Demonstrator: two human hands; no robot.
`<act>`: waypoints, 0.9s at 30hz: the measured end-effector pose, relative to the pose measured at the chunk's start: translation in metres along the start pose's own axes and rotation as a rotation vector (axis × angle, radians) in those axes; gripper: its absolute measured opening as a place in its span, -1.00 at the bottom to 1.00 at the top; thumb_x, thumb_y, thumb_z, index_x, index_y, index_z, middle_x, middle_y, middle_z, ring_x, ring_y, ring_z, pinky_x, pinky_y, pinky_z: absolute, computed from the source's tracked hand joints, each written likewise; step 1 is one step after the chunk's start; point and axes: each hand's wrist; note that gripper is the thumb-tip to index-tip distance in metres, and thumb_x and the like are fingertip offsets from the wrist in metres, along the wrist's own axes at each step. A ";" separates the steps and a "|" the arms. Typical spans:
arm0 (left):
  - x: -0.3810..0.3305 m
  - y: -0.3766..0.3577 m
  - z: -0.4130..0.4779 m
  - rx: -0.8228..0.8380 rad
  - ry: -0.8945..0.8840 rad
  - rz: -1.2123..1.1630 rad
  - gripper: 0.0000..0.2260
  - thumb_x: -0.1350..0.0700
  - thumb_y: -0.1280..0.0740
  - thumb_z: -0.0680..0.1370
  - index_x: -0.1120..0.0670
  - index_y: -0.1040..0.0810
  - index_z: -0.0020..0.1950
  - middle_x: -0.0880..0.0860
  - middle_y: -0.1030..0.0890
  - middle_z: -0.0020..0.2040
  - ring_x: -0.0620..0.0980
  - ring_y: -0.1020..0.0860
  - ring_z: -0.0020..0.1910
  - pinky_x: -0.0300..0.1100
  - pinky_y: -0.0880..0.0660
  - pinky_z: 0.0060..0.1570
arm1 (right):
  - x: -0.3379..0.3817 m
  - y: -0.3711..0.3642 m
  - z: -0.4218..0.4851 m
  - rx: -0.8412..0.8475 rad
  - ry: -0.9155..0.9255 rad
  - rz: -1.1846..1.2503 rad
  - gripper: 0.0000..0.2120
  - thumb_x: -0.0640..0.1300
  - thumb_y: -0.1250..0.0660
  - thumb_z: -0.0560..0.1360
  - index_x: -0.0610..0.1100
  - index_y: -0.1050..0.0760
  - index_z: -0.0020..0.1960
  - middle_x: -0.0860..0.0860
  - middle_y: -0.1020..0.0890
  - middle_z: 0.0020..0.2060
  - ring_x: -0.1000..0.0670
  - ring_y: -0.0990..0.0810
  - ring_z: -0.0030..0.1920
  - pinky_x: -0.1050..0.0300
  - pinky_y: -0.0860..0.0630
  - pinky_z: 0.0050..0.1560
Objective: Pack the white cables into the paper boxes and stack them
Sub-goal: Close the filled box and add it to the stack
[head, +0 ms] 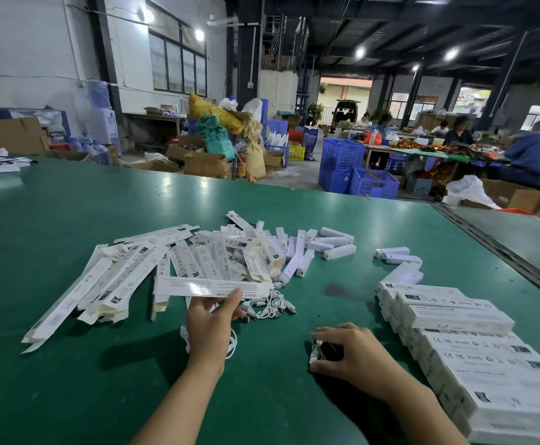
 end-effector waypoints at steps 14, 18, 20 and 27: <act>-0.002 -0.001 -0.003 0.003 0.017 -0.002 -0.82 0.27 -0.45 0.52 0.10 -0.56 0.07 0.00 -0.68 -0.16 -0.07 -0.61 -0.39 -0.34 -0.41 -0.55 | 0.007 -0.009 0.001 -0.099 0.015 -0.048 -0.40 0.20 -0.34 0.32 0.12 -0.45 0.34 0.14 -0.60 0.07 0.07 -0.49 0.14 0.35 -0.33 0.05; -0.003 0.000 -0.005 0.022 0.015 -0.024 -0.82 0.28 -0.45 0.52 0.09 -0.58 0.06 0.00 -0.70 -0.18 0.00 -0.62 -0.35 -0.32 -0.46 -0.51 | 0.015 -0.017 0.002 -0.157 0.062 -0.027 -0.37 0.17 -0.27 0.30 0.09 -0.40 0.37 0.16 -0.61 -0.02 0.08 -0.50 0.03 0.34 -0.36 0.01; -0.004 -0.002 -0.007 0.071 0.079 -0.099 -0.86 0.32 -0.43 0.51 0.12 -0.57 0.00 0.03 -0.70 -0.21 0.05 -0.66 -0.32 -0.23 -0.58 -0.40 | 0.017 -0.017 0.001 -0.206 0.039 0.113 -0.44 0.10 -0.35 0.36 0.17 -0.37 0.34 0.19 -0.61 -0.04 0.13 -0.55 -0.02 0.44 -0.35 -0.01; 0.004 -0.022 -0.029 0.248 0.411 -0.234 -0.86 0.27 -0.43 0.49 0.18 -0.49 -0.02 0.12 -0.73 -0.14 0.20 -0.67 0.05 0.20 -0.62 -0.04 | 0.014 -0.014 -0.002 -0.120 0.153 0.054 -0.73 -0.06 -0.37 0.44 -0.02 -0.64 0.13 0.09 -0.58 0.17 0.12 -0.52 0.17 0.53 -0.23 0.23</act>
Point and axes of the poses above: each hand's wrist, its own z-axis towards the middle knuckle, its own y-axis out of the back of the hand, x = y × z
